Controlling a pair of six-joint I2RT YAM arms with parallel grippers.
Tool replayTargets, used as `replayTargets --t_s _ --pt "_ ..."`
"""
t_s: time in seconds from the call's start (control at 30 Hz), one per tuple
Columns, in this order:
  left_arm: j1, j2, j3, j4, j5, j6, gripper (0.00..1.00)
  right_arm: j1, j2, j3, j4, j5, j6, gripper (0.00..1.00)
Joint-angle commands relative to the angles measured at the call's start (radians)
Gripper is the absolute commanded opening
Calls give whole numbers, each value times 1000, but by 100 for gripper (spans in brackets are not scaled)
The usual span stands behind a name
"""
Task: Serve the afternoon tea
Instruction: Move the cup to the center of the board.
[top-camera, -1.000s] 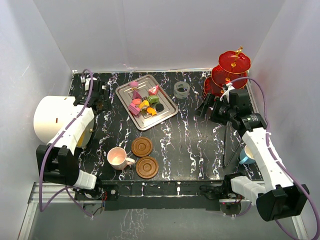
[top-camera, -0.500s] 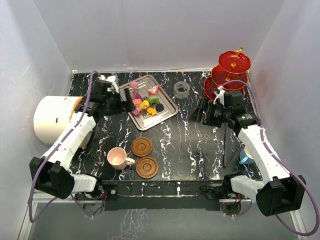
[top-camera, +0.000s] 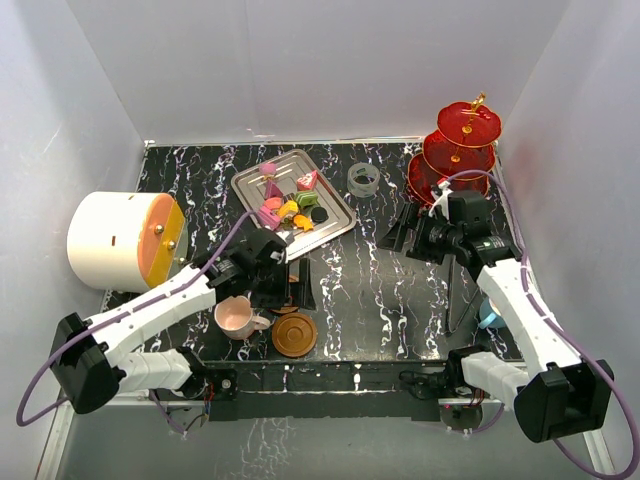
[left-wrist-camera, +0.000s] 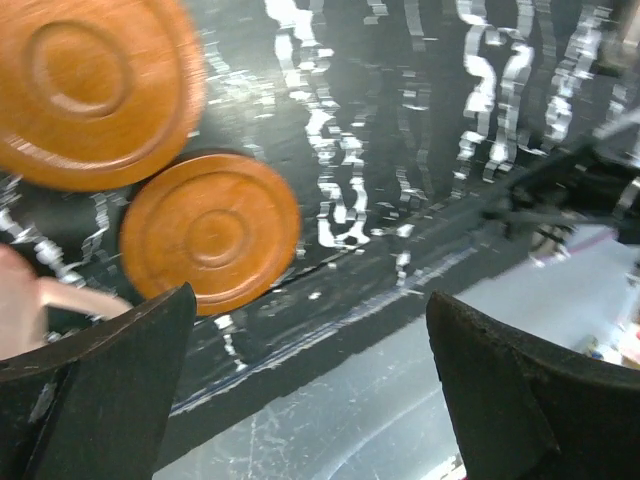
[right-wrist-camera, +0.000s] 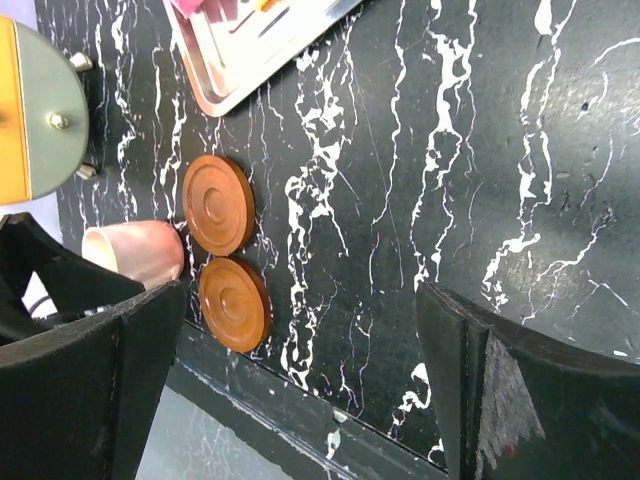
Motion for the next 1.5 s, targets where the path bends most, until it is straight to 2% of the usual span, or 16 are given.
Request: replayTargets --t_s 0.0,0.2,0.43,0.57,0.7,0.8,0.93,1.0,1.1,1.27,1.47 --pt "-6 -42 -38 -117 -188 -91 99 17 7 -24 18 -58 -3 98" --pt "-7 30 -77 -219 -386 -74 99 32 33 -8 -39 -3 -25 98" --pt "-3 14 -108 -286 -526 -137 99 32 97 107 -106 124 -66 98" --pt "79 3 -122 -311 -596 -128 99 32 135 175 -113 173 -95 98" --pt "186 -58 -134 -236 -592 -70 99 79 183 213 -68 154 -137 98" --pt "195 -98 -102 -156 -568 -25 99 156 247 221 -6 181 -148 94" --pt "195 -69 -51 -41 -478 17 99 232 365 216 145 317 -133 83" --pt "196 -29 -20 -25 -446 22 99 257 450 237 196 363 -129 72" --pt "198 27 21 -15 -430 5 99 263 605 380 152 414 -109 71" --pt "196 37 34 12 -394 -30 99 265 854 552 140 484 -67 59" --pt "198 -14 34 -49 -420 -18 99 263 1018 733 95 595 -84 55"
